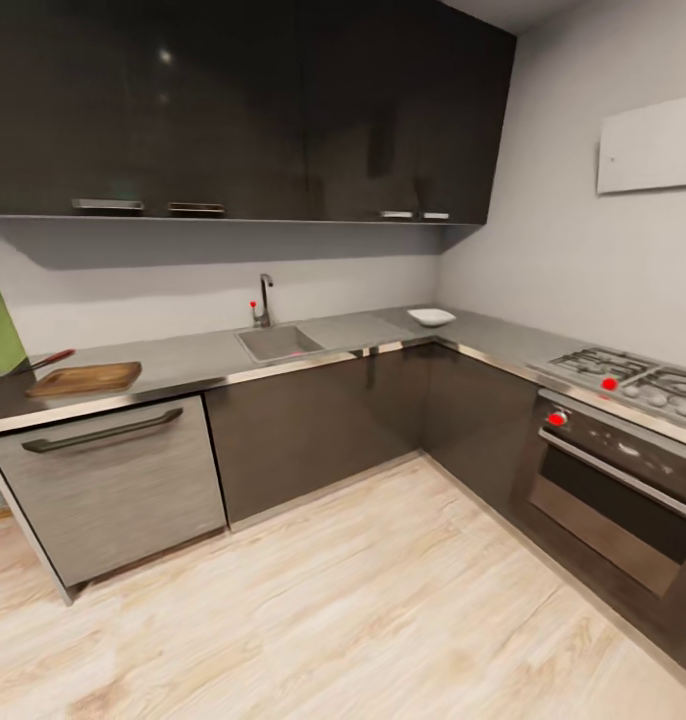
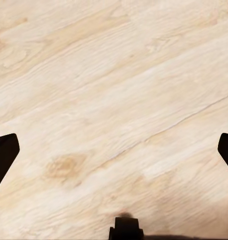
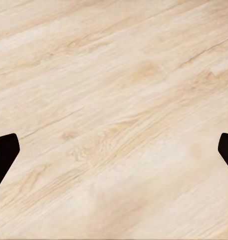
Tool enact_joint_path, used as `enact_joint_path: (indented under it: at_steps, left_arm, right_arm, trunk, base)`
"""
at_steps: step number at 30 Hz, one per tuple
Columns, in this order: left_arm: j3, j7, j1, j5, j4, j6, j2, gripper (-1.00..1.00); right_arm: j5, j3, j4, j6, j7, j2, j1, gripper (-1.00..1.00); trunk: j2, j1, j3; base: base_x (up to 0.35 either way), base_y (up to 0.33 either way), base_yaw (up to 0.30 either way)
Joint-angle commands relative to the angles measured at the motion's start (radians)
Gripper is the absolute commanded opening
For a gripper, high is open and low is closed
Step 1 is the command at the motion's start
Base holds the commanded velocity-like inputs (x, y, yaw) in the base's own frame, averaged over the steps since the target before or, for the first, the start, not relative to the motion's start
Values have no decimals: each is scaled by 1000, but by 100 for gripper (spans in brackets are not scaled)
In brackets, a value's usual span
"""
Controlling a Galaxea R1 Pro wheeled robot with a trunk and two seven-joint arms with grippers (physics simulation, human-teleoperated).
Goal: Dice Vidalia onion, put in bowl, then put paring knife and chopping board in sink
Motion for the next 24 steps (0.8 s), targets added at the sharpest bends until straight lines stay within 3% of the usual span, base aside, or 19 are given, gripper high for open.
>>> enact_joint_path:
  at_steps: [1, 24]
  left_arm:
    - [0, 0, 0, 4, -1, -2, 0, 100]
    - [0, 0, 0, 4, -1, -2, 0, 100]
  right_arm:
    - [0, 0, 0, -2, -2, 0, 0, 100]
    - [0, 2, 0, -2, -2, 0, 0, 100]
  trunk:
    - [0, 0, -1]
    - [0, 0, -1]
  base:
    - [166, -173, 249]
    - [15, -19, 249]
